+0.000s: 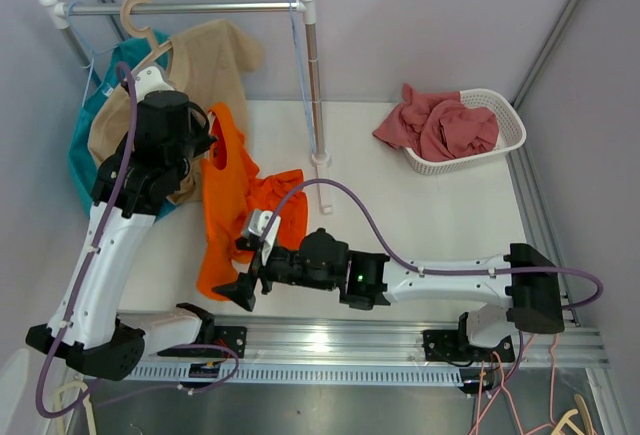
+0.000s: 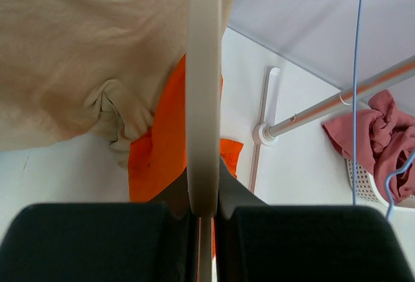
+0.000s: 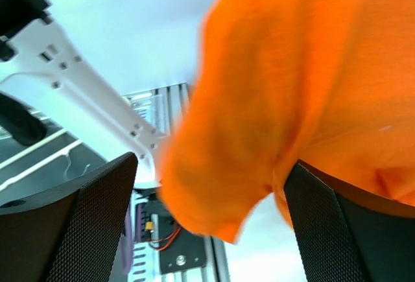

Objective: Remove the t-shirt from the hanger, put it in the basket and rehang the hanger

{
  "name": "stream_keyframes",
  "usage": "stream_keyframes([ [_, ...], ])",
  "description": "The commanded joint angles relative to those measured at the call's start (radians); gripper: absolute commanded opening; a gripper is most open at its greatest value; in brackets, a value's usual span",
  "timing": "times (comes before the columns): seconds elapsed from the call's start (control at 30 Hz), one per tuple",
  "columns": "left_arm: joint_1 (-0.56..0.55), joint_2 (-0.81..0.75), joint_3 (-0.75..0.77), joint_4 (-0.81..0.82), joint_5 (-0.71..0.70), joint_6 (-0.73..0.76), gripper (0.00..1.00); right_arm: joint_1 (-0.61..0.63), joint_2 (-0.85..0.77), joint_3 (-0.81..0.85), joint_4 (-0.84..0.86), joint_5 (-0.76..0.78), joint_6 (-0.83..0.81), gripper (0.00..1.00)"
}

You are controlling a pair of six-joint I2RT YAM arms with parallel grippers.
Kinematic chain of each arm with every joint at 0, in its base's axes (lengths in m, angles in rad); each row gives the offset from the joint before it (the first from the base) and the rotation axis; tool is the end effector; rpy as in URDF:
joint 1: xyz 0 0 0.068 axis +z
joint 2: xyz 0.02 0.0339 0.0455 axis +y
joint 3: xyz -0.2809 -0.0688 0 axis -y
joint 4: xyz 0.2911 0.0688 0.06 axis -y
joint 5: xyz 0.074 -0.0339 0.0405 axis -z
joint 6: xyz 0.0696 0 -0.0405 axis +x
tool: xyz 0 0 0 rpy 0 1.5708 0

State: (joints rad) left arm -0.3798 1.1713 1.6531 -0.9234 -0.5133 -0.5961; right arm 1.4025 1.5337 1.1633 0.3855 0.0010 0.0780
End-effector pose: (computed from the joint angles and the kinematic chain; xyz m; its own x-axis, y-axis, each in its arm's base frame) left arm 0.2566 -0.0656 0.5028 -0.2783 -0.4155 -0.8660 -0.2968 0.8947 -0.3339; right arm 0.0748 0.4399 0.3469 -0.0743 0.0280 -0.9968 -0.9829 0.1668 0.0779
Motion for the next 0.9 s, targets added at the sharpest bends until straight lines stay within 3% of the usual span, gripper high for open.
stream_keyframes([
  [0.0,-0.008,-0.01,0.039,0.072,-0.01,-0.008,0.01,0.032,-0.046,-0.004,0.035,0.031,0.012,0.94],
  [0.13,-0.008,-0.007,0.04,0.074,0.013,-0.016,0.0,0.039,-0.003,0.022,0.036,0.063,0.009,0.84],
  [0.3,-0.008,-0.022,0.022,0.083,0.019,-0.031,0.01,0.035,0.065,0.076,0.039,0.131,0.0,0.86],
  [0.37,-0.008,-0.03,0.001,0.09,0.018,-0.042,0.0,0.035,0.098,0.114,0.029,0.195,0.002,0.6],
  [0.4,-0.008,-0.035,-0.012,0.103,0.016,-0.044,0.0,0.035,0.108,0.125,0.02,0.217,0.006,0.35],
  [0.43,-0.008,-0.038,-0.022,0.116,0.018,-0.041,0.01,0.035,0.114,0.131,0.012,0.238,0.025,0.0],
  [0.57,-0.005,0.014,0.012,0.138,0.013,0.004,0.01,0.065,0.054,0.102,-0.031,0.209,0.017,0.0],
  [0.73,0.053,0.206,0.172,0.051,0.052,0.042,0.01,0.257,-0.036,0.049,-0.164,0.198,-0.03,0.0],
  [0.87,0.105,0.344,0.326,-0.02,0.111,0.042,0.01,0.303,-0.023,0.085,-0.252,0.007,0.032,0.0],
])
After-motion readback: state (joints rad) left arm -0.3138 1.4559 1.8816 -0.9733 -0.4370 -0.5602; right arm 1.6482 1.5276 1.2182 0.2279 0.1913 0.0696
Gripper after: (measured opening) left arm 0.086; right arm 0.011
